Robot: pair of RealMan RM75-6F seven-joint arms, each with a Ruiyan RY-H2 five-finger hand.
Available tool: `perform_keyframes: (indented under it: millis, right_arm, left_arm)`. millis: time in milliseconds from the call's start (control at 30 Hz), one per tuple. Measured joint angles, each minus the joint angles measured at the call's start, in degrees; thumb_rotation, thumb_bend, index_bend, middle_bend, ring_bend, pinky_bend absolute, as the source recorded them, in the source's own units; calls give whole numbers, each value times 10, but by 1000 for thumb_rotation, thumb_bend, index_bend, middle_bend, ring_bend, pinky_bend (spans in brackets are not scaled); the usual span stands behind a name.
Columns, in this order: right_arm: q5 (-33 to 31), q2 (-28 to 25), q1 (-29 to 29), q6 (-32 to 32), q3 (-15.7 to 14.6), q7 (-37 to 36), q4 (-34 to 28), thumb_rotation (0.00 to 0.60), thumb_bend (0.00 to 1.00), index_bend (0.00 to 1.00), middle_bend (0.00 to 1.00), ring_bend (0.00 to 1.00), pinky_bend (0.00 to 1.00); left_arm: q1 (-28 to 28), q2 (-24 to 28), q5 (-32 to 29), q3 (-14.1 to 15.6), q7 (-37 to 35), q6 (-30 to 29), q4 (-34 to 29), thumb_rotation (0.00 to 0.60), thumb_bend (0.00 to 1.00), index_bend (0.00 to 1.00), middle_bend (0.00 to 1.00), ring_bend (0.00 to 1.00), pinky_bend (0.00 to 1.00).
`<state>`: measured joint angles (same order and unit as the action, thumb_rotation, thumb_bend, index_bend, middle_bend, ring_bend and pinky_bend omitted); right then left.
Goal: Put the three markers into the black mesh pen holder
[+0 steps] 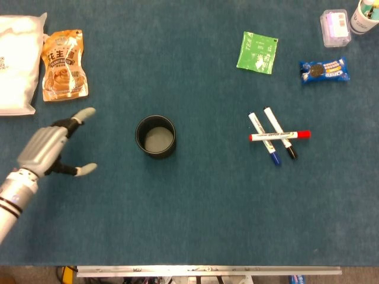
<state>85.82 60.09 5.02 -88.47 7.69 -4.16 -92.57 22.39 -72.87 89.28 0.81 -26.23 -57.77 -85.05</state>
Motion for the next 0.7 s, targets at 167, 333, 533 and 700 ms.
perform_keyframes:
  millis: [167, 333, 533, 700]
  right_arm:
    - [-2, 1, -1, 1, -2, -5, 4, 600, 214, 242, 344, 230, 269]
    - [-4, 1, -3, 1, -2, -9, 8, 600, 214, 242, 344, 230, 268]
    - [-7, 2, -4, 0, -2, -14, 14, 600, 215, 242, 344, 230, 269]
    - [-10, 1, -7, 0, -3, -21, 20, 600, 216, 242, 344, 230, 269]
  left_arm:
    - [21, -42, 13, 3, -49, 10, 36, 531, 179, 0, 99, 176, 186]
    - [41, -83, 20, 3, -84, 14, 69, 530, 178, 0, 99, 167, 186]
    - [60, -112, 23, 4, -107, 21, 90, 531, 177, 0, 99, 165, 186]
    - [72, -132, 18, 3, -121, 29, 107, 526, 177, 0, 103, 165, 186]
